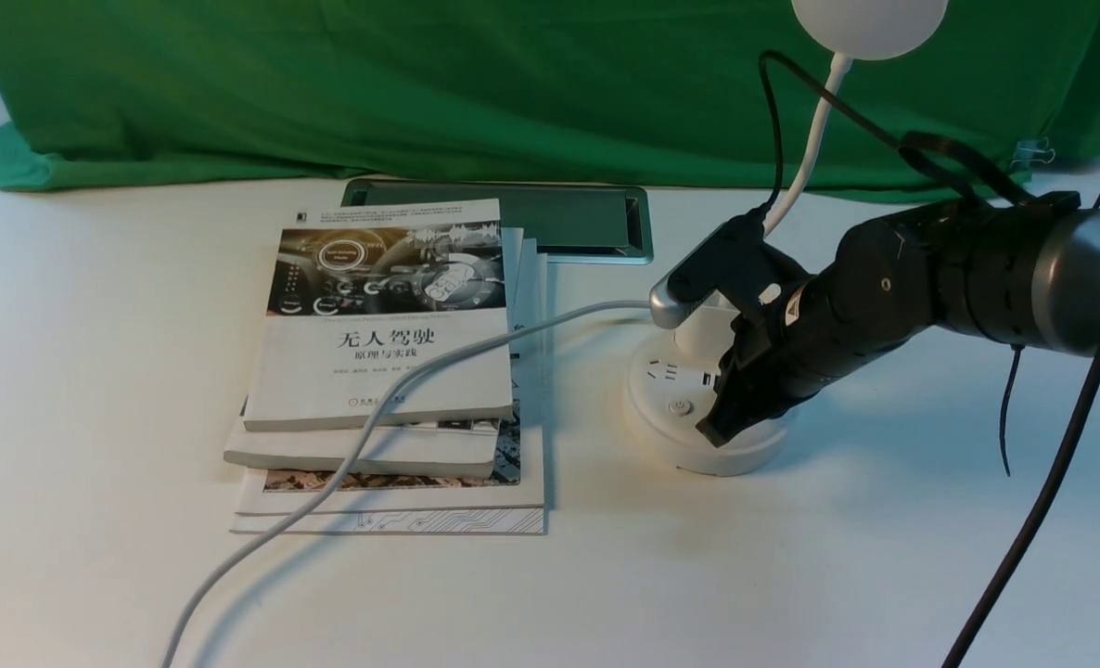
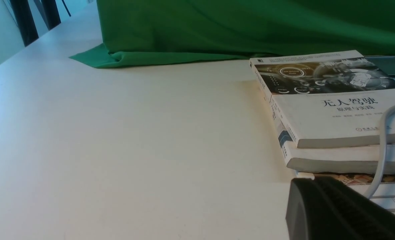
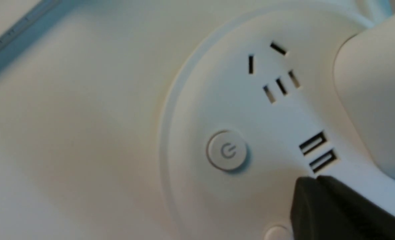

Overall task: Turn on the desk lamp on the white desktop with your hand.
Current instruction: 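Press the button on the base of the white desk lamp with the right gripper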

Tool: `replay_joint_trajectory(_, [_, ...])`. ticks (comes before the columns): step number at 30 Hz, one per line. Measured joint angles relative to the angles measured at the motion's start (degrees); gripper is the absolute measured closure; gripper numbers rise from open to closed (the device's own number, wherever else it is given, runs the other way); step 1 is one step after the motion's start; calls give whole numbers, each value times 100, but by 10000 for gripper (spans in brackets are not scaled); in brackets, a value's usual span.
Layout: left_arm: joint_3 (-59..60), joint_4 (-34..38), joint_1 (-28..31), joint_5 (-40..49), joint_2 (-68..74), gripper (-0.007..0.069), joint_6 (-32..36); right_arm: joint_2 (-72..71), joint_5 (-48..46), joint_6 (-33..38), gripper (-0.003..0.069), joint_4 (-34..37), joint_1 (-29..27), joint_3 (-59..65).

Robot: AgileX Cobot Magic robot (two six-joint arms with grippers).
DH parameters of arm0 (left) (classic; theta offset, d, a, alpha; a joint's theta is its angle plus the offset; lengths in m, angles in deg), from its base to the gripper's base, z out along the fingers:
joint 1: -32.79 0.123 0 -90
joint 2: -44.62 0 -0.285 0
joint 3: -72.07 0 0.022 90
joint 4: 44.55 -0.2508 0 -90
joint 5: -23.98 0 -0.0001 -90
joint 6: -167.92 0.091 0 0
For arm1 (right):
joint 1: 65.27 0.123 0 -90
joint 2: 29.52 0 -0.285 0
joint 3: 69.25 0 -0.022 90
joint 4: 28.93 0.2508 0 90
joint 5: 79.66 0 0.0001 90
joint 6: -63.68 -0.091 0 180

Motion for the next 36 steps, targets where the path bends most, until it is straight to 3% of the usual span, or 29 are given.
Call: replay_joint_trajectory(36, [0, 0, 0, 0, 0, 603, 0, -197, -311, -117, 625, 4, 0, 73])
